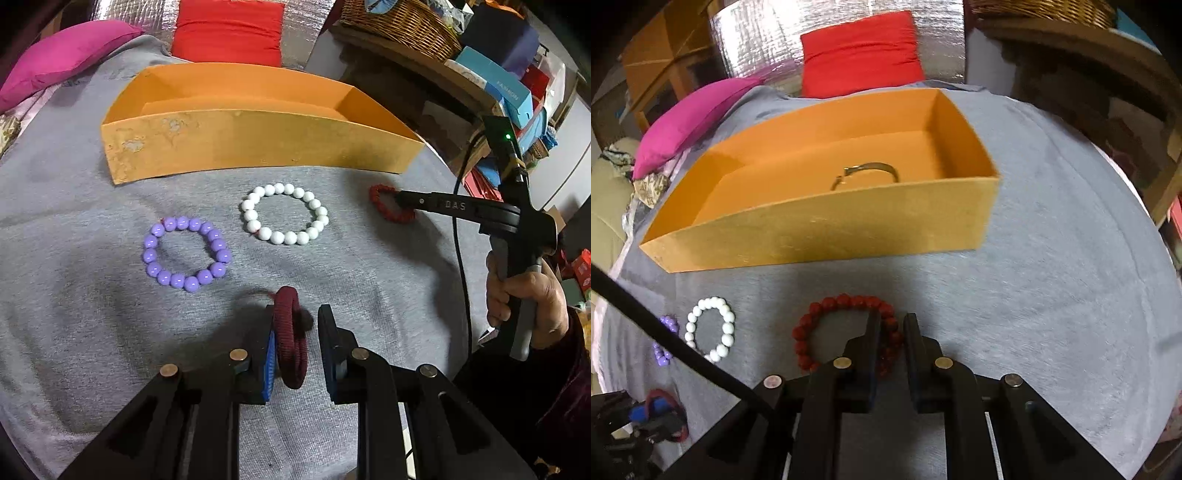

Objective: Organize jewelry
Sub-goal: 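Lift the dark red bangle with the left tool while the right nears the red bead bracelet, then close the right tool on the red bead bracelet while the left holds the bangle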

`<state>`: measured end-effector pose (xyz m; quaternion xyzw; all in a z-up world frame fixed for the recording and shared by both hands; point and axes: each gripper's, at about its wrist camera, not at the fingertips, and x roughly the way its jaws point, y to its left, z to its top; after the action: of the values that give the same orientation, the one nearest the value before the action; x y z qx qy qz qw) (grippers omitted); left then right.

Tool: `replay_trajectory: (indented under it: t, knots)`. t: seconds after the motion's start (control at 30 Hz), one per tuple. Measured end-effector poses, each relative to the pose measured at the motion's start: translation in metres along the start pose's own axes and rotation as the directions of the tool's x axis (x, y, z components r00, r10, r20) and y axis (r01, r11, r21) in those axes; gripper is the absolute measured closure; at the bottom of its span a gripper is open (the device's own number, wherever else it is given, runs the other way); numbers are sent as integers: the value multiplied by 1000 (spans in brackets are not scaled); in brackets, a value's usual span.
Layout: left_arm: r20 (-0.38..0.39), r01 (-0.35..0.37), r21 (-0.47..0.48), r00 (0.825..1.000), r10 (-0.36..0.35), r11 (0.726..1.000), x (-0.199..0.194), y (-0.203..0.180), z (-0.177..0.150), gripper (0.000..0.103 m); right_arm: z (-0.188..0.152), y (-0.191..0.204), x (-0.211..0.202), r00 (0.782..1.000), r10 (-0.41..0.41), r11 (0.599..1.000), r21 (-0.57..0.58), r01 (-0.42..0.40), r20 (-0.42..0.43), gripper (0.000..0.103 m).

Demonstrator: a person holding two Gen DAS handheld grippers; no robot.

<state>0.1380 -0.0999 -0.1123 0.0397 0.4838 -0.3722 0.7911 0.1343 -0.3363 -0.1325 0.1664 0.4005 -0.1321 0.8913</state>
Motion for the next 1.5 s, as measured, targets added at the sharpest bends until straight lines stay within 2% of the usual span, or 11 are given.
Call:
replay_trajectory:
  t: [0.13, 0.17, 0.23, 0.27, 0.4, 0.5, 0.63, 0.8, 0.87, 1.13, 1.5]
  knots:
    - [19, -5, 7, 1000, 5, 1000, -2, -2, 5, 77, -4, -13, -2, 1000, 9, 1000, 21, -9, -12, 88]
    - [23, -9, 7, 1000, 8, 1000, -4, -1, 5, 72, -4, -15, -1, 1000, 16, 1000, 27, -16, -19, 88]
    - [39, -25, -1, 999, 25, 1000, -7, 2, 7, 47, -3, -15, 0, 1000, 19, 999, 30, -19, -22, 88]
    - [52, -31, -2, 998, 31, 1000, -9, 4, 7, 46, -3, -14, 1, 1000, 15, 1000, 26, -14, -24, 88]
    - [60, -67, 6, 996, 67, 998, -16, 12, 5, 45, -2, -8, 5, 1000, -5, 1000, 18, 5, -26, 89]
    - [29, -101, 1, 994, 101, 995, -13, 19, 1, 45, -2, -6, 6, 1000, -9, 1000, 17, 9, -23, 89]
    - [-24, -114, 36, 993, 115, 993, -6, 19, -8, 45, -5, -3, 6, 1000, -7, 1000, 26, 7, -20, 89]
    - [-27, -109, 71, 993, 111, 992, -3, 13, -10, 46, -6, -5, 6, 1000, -5, 999, 34, 5, -18, 88]
    - [-30, -113, 85, 993, 116, 990, -1, 10, -10, 51, -6, -5, 6, 1000, -3, 999, 34, 3, -18, 88]
    - [-39, -63, 128, 997, 69, 990, 1, -1, -13, 90, -5, -10, 5, 1000, 8, 999, 40, -7, -20, 88]
    - [-12, -11, 137, 1000, 13, 991, -4, -7, -10, 94, -4, -14, 3, 999, 30, 998, 49, -29, -13, 88]
